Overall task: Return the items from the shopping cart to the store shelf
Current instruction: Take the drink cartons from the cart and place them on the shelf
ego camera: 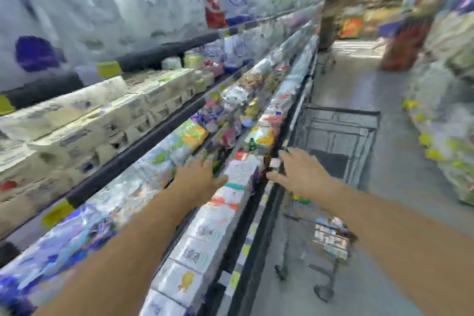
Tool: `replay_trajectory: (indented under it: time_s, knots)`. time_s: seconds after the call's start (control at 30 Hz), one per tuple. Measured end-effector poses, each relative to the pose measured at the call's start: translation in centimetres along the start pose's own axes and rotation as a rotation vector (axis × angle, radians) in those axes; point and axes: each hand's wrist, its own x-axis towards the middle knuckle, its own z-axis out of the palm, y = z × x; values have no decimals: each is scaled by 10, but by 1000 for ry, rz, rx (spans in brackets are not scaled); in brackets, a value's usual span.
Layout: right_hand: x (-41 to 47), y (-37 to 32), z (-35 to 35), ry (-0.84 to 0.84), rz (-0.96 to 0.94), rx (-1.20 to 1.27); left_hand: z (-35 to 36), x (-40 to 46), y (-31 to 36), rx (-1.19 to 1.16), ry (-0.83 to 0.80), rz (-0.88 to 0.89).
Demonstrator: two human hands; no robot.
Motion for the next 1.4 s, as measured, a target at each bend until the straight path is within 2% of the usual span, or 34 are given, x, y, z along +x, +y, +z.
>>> replay_trajectory:
  time_s: [0.17, 0.33, 0.6, 0.9, 1.1, 1.23, 1.4]
  knots:
    - [17, 137, -6, 4, 183, -54, 7, 96, 114, -13, 13, 179]
    - [14, 249, -10, 3, 343, 3, 7, 159, 236, 6, -38, 330]
    - [36, 345, 14, -25, 523, 56, 26, 244, 356, -41, -135, 525]
    - [142, 384, 79, -193, 554, 117, 106, 371, 388, -68, -284, 577]
    - [211, 400, 136, -340, 597, 258, 176, 443, 399, -115, -417, 606]
    - [243, 411, 199, -451, 650, 406, 246, 469, 407, -228, -556, 523]
    - [257, 424, 310, -622, 728, 488, 353, 471, 412, -285, -786, 334]
